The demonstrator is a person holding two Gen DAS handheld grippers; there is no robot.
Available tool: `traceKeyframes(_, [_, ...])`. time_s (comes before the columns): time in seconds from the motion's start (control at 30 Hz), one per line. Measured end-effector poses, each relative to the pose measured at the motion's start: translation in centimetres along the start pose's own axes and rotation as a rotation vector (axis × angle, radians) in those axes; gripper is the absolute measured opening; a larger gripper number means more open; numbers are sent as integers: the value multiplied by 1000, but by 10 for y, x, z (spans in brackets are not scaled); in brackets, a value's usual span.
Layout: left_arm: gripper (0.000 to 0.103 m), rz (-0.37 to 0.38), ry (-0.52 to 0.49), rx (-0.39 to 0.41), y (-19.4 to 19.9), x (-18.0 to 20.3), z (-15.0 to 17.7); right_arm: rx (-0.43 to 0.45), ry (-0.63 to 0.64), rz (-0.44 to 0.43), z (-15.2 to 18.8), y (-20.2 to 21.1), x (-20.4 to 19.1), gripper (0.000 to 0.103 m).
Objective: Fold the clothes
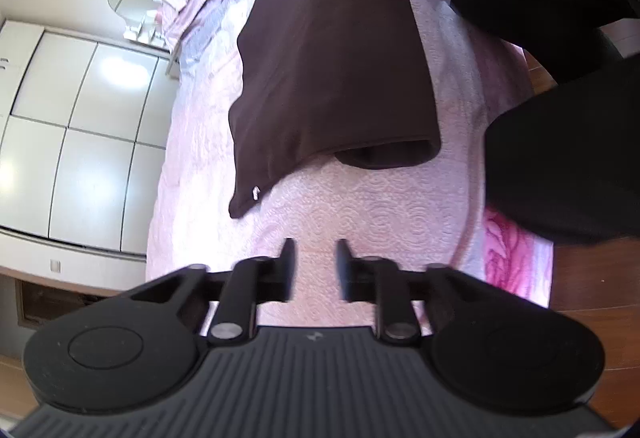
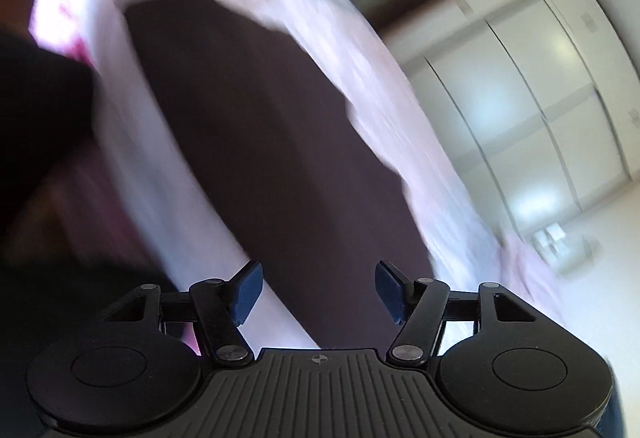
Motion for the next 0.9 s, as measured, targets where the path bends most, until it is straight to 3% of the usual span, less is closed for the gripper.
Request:
traceKeyframes(0.17, [54, -8, -26, 48, -19, -5, 3, 87, 108, -120, -70, -4, -69, 63])
traceKeyframes(0.33, [63, 30, -41, 105, -38, -14, -1, 140, 232, -99, -118, -37, -88, 64])
traceKeyframes(0.53, [78, 41, -47, 168, -54, -29, -12, 178, 222, -94, -145, -50, -91, 62])
traceKeyframes(0.57, [81, 37, -46, 176, -56, -32, -15, 191, 197, -115, -149, -50, -87, 35])
traceKeyframes(0.6, [83, 33, -45, 185, -59, -35, -17, 207, 150, -134, -151, -44, -75, 14])
traceKeyframes(0.63, [83, 28, -44, 194, -61, -38, -20, 223, 100, -154, -153, -38, -61, 5])
traceKeyframes(0.77, [86, 12, -39, 229, -72, -51, -29, 281, -96, -221, -158, -13, -5, 4])
traceKeyframes(0.9, [86, 2, -16, 264, -95, -65, -53, 286, -205, -247, -152, -2, 39, 4])
Point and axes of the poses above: each gripper's, at about its wrist camera, not at the fingertips, and y roughly against the way its jaws point, x to its right, z to its underside, the point moved 10 cm from there along -y, roughly the way its jaws point, and after that the axes turned 14 degrees about -x, right-handed, at the moved point
